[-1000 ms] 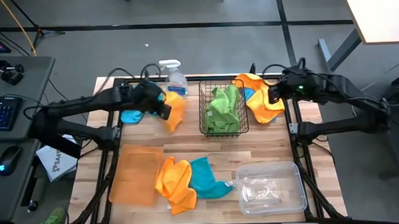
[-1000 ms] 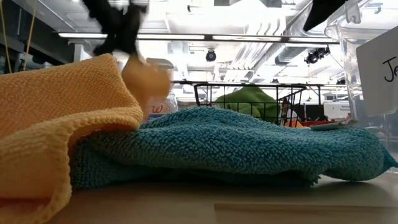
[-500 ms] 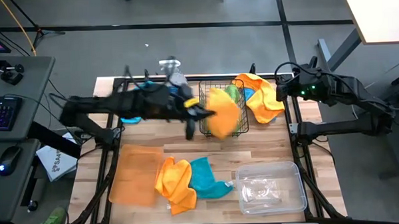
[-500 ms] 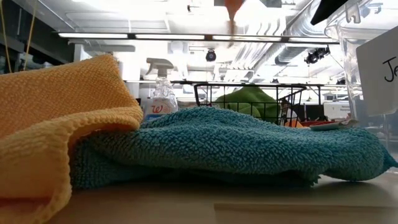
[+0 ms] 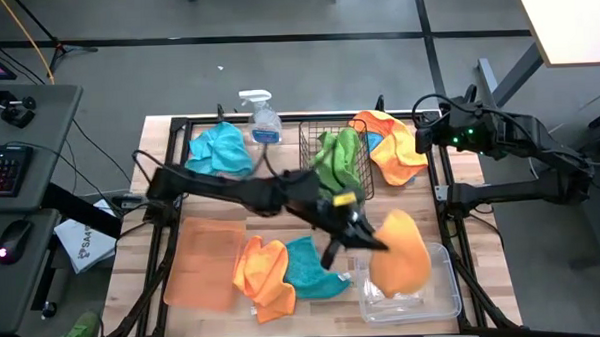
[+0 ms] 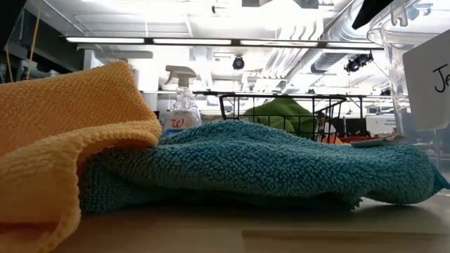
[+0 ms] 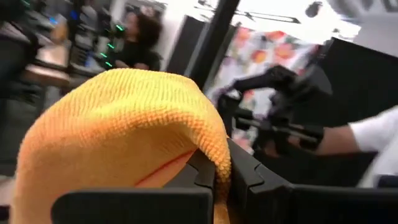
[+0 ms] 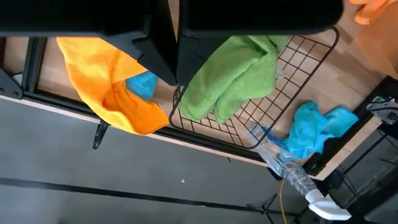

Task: Sort microfiber towel by color & place in baskets
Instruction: Put the top left orange microfiber cloth into the transparent bin

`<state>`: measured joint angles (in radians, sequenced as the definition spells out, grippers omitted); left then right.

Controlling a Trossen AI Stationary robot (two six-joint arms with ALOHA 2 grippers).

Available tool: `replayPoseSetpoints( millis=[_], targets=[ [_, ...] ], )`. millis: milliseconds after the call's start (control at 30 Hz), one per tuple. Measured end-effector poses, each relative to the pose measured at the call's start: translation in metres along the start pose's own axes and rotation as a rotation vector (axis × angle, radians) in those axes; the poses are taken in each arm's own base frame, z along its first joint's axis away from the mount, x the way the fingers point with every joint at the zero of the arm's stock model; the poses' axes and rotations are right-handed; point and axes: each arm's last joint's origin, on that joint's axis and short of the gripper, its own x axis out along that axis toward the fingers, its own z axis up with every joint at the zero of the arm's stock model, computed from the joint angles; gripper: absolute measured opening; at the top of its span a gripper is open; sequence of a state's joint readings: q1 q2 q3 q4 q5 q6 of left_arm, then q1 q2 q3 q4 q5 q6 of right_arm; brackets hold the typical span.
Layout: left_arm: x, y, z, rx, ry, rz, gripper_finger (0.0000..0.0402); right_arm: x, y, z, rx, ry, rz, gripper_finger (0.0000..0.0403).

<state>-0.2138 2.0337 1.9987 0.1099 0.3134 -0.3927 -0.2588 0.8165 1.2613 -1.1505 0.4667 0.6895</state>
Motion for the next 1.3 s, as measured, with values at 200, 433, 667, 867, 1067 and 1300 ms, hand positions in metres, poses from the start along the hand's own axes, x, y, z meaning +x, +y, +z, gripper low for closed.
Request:
replayPoseSetpoints(
  millis=[200, 433, 667, 867, 1067, 1300],
  targets=[
    [0.032, 0.026, -0.053, -0.066, 0.050, -0.035, 0.0000, 0.000, -0.001, -0.002, -0.012, 0.017, -0.010, 0.0001],
    [0.056, 0.056, -0.118, -0.165, 0.147, -0.017, 0.0000, 0.000, -0.002, -0.003, -0.018, 0.027, -0.018, 0.0001],
    [0.066, 0.065, -0.160, -0.224, 0.241, 0.007, 0.0000, 0.000, -0.002, -0.003, -0.035, 0.027, -0.018, 0.0001],
    [0.066, 0.062, -0.166, -0.161, 0.296, 0.011, 0.0034, 0.000, -0.002, -0.002, -0.060, 0.019, -0.029, 0.0001],
    [0.064, 0.063, -0.166, -0.105, 0.334, 0.006, 0.0130, 0.000, -0.003, -0.002, -0.061, 0.004, -0.048, 0.0001],
    [0.055, 0.051, -0.142, 0.029, 0.381, -0.021, 0.0230, 0.000, -0.003, -0.002, -0.062, 0.004, -0.050, 0.0001]
  ],
)
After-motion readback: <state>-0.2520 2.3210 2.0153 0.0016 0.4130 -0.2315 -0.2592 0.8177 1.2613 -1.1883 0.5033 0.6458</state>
